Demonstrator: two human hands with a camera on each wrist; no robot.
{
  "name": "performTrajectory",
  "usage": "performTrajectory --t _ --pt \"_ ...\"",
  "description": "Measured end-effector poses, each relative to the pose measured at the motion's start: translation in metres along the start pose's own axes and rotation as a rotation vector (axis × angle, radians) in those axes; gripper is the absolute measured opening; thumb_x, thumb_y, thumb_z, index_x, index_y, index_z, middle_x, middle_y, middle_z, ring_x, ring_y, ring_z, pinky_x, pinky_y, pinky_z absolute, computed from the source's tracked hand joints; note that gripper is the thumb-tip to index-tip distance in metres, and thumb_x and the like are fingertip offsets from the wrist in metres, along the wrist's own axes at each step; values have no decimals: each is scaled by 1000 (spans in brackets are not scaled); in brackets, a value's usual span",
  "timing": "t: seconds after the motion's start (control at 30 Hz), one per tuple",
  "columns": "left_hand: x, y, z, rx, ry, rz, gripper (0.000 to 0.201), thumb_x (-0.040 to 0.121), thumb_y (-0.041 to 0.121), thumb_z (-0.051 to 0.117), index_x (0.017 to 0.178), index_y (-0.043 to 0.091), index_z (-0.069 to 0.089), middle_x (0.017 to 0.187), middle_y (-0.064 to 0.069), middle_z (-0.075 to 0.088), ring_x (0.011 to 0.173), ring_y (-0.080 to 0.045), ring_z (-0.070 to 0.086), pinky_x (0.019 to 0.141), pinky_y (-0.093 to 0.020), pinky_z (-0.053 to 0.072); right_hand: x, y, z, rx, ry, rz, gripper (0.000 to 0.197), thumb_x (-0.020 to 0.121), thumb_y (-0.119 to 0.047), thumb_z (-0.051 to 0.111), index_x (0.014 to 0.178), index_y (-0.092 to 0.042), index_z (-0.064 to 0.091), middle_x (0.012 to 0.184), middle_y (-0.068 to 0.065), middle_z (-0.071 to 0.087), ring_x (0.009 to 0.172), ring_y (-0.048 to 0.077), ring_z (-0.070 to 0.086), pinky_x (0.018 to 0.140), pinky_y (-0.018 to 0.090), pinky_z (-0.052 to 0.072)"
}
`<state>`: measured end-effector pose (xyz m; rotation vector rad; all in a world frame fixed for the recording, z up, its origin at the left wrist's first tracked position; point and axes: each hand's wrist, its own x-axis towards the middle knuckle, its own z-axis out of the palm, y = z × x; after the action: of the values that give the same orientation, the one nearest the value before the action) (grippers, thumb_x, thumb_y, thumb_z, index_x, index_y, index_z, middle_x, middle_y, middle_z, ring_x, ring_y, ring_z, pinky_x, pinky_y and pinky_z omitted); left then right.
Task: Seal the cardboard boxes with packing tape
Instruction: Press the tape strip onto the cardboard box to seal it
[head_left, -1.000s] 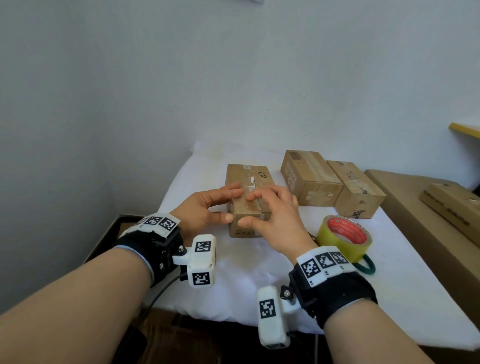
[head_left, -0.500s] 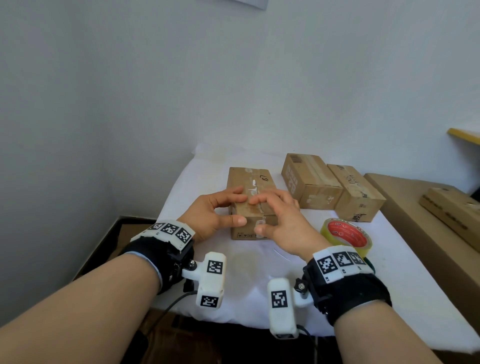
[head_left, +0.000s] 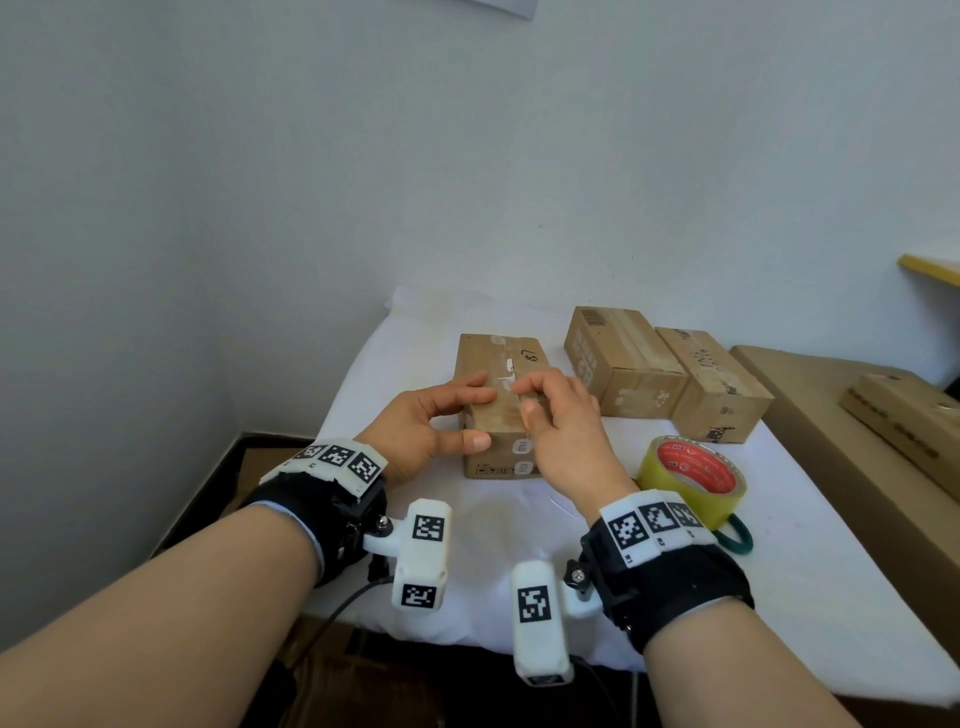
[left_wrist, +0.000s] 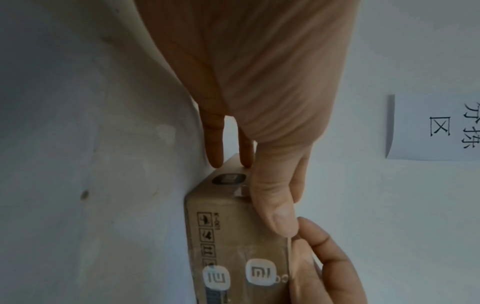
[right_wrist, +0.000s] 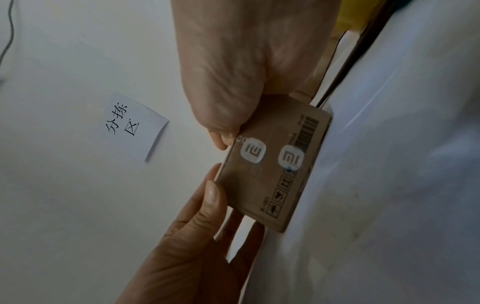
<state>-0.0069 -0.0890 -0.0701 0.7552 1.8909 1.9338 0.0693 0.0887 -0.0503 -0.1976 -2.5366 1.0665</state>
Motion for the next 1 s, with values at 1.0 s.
performTrajectory --t 1.0 --pt "3 10 5 -196 250 -246 33 99 22 61 130 11 62 121 -7 69 115 -24 64 85 -35 57 6 0 -20 298 62 415 30 104 -39 45 119 -21 64 117 -1 67 106 20 62 98 46 51"
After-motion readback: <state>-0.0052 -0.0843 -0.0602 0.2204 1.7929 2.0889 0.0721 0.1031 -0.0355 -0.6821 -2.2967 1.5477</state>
